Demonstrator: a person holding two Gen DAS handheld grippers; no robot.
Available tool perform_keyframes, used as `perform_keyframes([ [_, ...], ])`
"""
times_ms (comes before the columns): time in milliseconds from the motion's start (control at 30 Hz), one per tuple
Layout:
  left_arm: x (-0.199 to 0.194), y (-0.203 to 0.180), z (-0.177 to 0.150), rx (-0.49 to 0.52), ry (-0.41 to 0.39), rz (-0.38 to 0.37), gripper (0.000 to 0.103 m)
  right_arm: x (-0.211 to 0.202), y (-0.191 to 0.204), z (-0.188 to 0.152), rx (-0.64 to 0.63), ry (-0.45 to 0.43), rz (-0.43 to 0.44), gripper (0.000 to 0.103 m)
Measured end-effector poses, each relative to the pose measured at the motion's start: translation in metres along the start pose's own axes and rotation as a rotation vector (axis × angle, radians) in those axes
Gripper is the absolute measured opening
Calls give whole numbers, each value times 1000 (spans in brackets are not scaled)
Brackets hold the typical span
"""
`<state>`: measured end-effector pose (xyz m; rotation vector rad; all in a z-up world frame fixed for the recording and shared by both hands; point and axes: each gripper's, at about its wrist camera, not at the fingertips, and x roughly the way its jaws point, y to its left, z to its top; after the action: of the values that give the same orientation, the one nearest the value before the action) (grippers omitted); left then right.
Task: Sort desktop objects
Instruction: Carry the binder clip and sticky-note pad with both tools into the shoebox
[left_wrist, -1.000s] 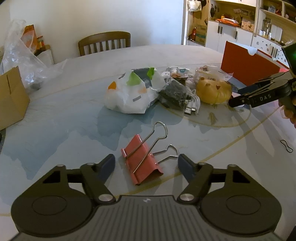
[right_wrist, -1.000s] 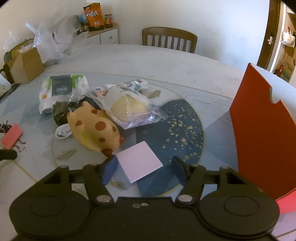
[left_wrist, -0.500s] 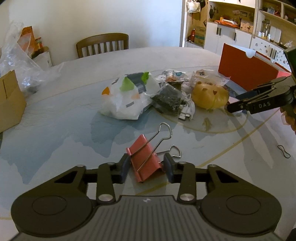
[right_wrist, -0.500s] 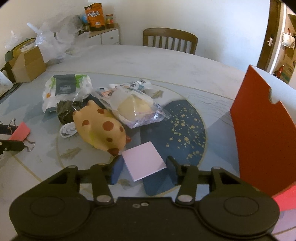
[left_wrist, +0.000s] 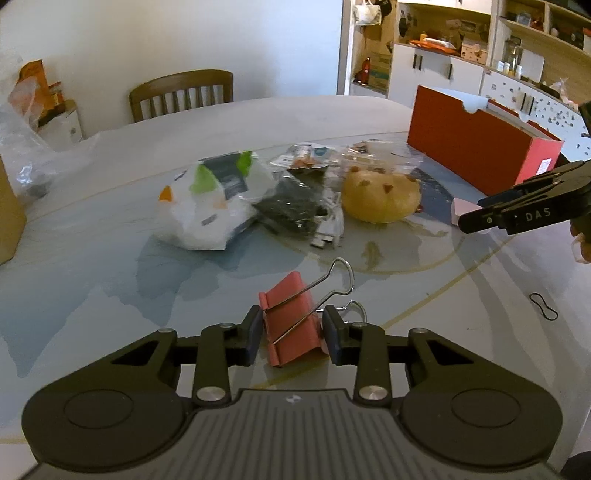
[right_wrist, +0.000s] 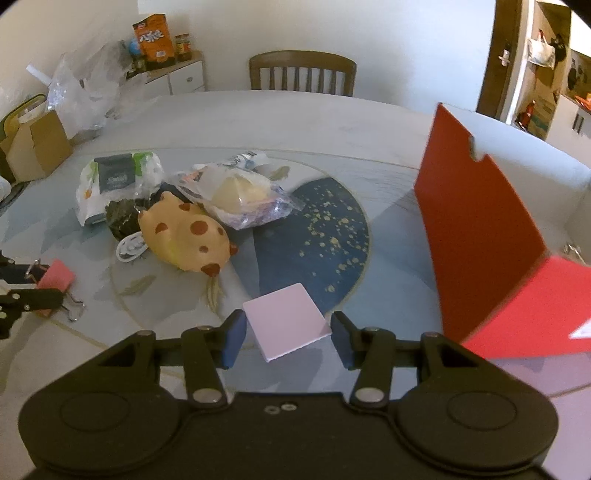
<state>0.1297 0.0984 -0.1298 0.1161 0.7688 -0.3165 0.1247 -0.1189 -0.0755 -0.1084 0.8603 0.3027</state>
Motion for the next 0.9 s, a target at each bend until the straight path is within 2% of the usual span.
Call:
perform_keyframes([
  [533,-17,-27,17,-17,-25,-89,30,-52,-1,0,56,-41,25,50],
  [900,-30,-70,62,33,-105,-183,30,-96,-27,6,86,-84,-15,50],
])
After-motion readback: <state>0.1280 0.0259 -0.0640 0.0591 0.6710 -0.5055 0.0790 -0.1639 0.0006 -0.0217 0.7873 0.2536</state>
